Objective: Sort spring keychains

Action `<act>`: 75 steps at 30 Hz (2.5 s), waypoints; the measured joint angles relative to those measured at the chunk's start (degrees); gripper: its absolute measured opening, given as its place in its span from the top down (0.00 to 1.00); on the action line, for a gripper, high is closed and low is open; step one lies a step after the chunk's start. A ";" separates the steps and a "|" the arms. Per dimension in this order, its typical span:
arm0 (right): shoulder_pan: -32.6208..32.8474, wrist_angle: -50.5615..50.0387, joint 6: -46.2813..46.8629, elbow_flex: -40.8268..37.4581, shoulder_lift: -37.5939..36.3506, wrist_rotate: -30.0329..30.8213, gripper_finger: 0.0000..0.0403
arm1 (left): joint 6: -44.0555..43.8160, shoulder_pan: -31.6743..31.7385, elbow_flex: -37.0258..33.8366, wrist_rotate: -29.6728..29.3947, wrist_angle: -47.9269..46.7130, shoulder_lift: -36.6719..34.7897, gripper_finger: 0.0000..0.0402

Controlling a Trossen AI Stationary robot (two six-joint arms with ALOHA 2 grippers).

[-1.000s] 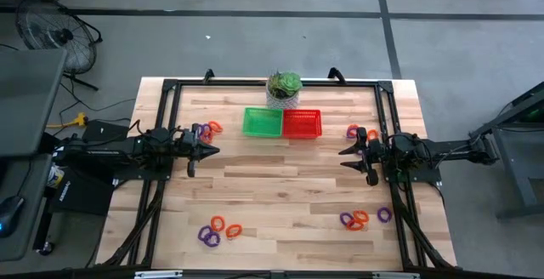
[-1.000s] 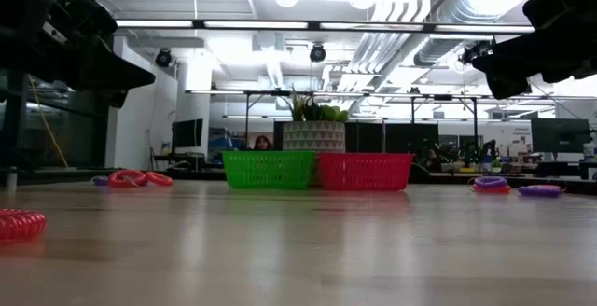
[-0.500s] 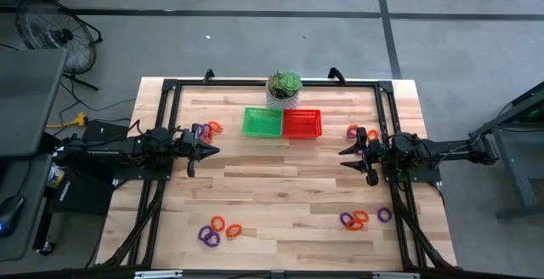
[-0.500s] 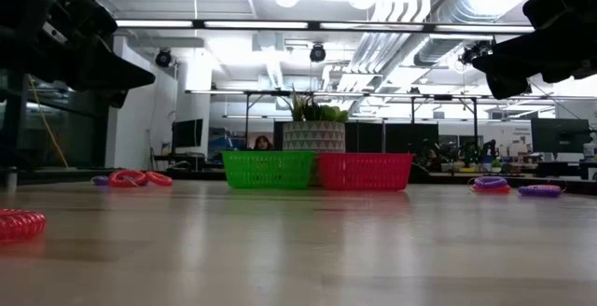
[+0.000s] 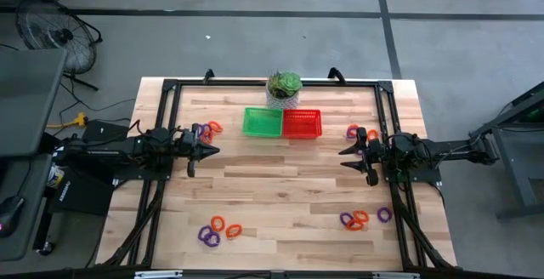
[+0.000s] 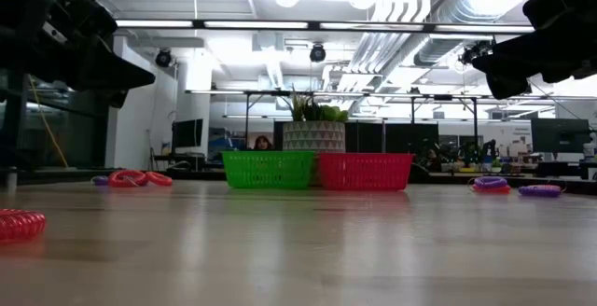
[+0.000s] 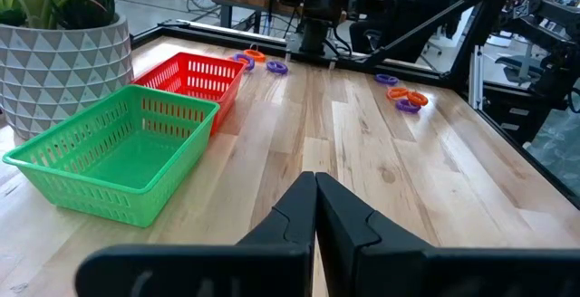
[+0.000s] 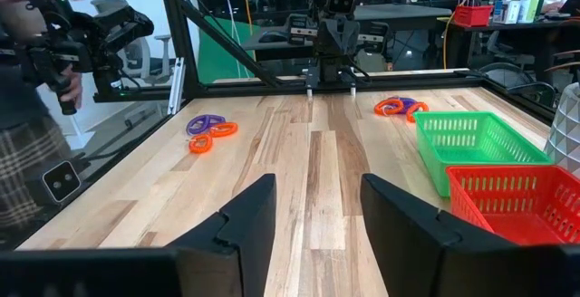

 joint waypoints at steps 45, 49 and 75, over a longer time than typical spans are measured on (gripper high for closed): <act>0.00 0.00 0.00 0.01 0.00 0.02 0.60 | -11.97 10.21 42.67 -17.38 -49.92 39.90 0.81; 0.00 0.00 0.00 0.01 0.00 0.01 0.61 | -18.32 12.21 43.73 -13.09 -53.35 46.76 0.68; 0.00 0.00 0.00 0.01 0.00 0.02 0.61 | -42.56 7.53 36.66 -20.65 -54.28 55.38 0.60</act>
